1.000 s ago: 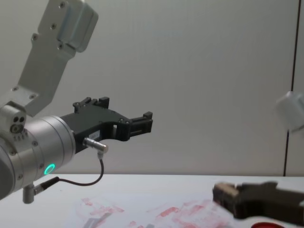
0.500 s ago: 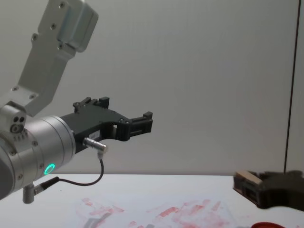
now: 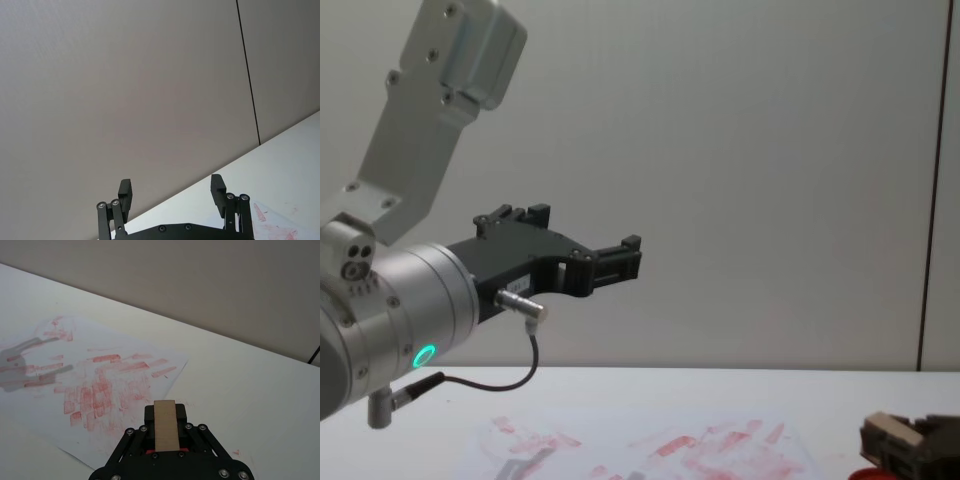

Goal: Use the one hand to pick up the stamp and affix it onto the A4 paper.

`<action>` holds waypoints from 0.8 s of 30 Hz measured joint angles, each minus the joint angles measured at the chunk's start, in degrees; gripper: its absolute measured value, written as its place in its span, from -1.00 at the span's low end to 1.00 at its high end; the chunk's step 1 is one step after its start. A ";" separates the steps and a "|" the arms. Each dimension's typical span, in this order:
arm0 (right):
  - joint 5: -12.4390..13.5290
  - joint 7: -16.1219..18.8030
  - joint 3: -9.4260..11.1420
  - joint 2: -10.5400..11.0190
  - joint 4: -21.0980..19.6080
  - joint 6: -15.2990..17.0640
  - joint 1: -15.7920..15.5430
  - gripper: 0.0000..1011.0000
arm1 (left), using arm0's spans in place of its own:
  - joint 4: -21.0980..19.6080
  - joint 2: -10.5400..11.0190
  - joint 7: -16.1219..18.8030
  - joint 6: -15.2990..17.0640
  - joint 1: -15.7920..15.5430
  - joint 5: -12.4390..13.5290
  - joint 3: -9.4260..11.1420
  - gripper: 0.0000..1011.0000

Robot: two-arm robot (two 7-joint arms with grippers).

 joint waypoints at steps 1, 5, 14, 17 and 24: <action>0.00 -0.01 0.03 0.06 0.12 0.03 -0.05 -0.57 | 0.00 0.00 0.00 0.00 0.00 0.00 0.00 0.98; -0.01 -0.07 0.14 0.25 0.65 0.08 -0.22 -0.57 | 0.00 0.00 0.00 0.00 0.00 0.00 0.00 0.98; 0.16 -0.23 0.18 0.07 2.09 -0.56 0.11 -0.49 | 0.00 0.00 0.00 0.00 0.00 0.00 0.00 0.98; 0.02 -0.27 0.10 -0.11 2.54 -0.63 0.35 -0.37 | 0.00 0.00 0.00 0.00 0.00 0.00 0.00 0.98; -0.22 -0.23 -0.08 -0.41 3.20 -0.62 0.78 0.12 | 0.00 0.00 0.00 0.00 0.00 0.00 0.00 0.98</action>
